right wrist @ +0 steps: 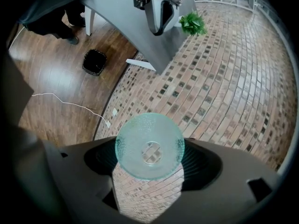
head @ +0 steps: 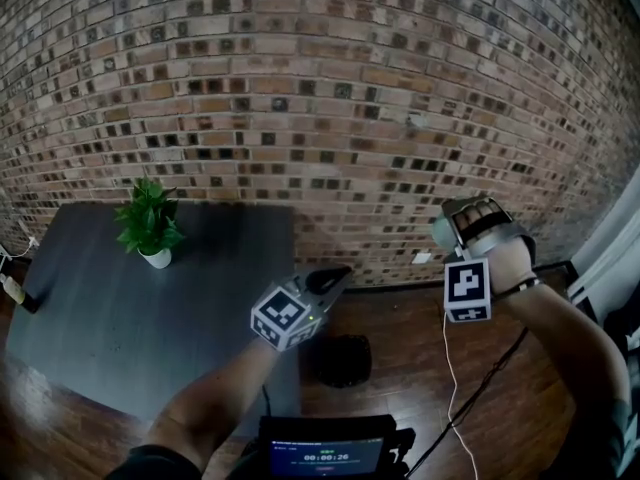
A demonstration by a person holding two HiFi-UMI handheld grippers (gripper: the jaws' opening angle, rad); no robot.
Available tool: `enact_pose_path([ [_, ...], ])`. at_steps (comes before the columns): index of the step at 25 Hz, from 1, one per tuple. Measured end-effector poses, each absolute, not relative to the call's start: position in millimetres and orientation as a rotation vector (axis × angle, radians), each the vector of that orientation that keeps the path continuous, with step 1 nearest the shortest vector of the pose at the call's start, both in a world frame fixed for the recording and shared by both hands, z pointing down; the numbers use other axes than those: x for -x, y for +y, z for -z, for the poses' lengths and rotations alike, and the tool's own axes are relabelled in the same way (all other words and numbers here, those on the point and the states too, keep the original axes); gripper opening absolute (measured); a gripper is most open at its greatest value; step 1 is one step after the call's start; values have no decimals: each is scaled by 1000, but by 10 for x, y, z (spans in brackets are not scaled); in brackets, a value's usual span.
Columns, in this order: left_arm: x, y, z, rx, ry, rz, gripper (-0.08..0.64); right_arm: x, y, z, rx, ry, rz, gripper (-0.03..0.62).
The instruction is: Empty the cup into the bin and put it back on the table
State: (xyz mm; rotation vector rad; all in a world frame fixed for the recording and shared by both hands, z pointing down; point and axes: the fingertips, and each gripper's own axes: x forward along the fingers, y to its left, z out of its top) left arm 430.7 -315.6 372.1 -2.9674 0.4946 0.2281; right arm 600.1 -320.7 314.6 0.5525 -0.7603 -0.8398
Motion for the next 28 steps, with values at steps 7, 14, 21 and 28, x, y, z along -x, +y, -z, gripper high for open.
enact_pose_path([
  [7, -4341, -3060, -3687, 2976, 480, -237, 1, -6020, -3175, -3102, -586, -782, 820, 394],
  [14, -4311, -3053, -3693, 2965, 507, -229, 1, -6039, -3140, -3068, -623, -805, 804, 394],
  [21, -4316, -3038, -3706, 2967, 522, -228, 1, -6018, -3161, -3120, -693, -901, 750, 394],
  [28, -4275, -3011, -3700, 2962, 523, -213, 1, -6062, -3144, -3262, -846, -1114, 588, 394],
])
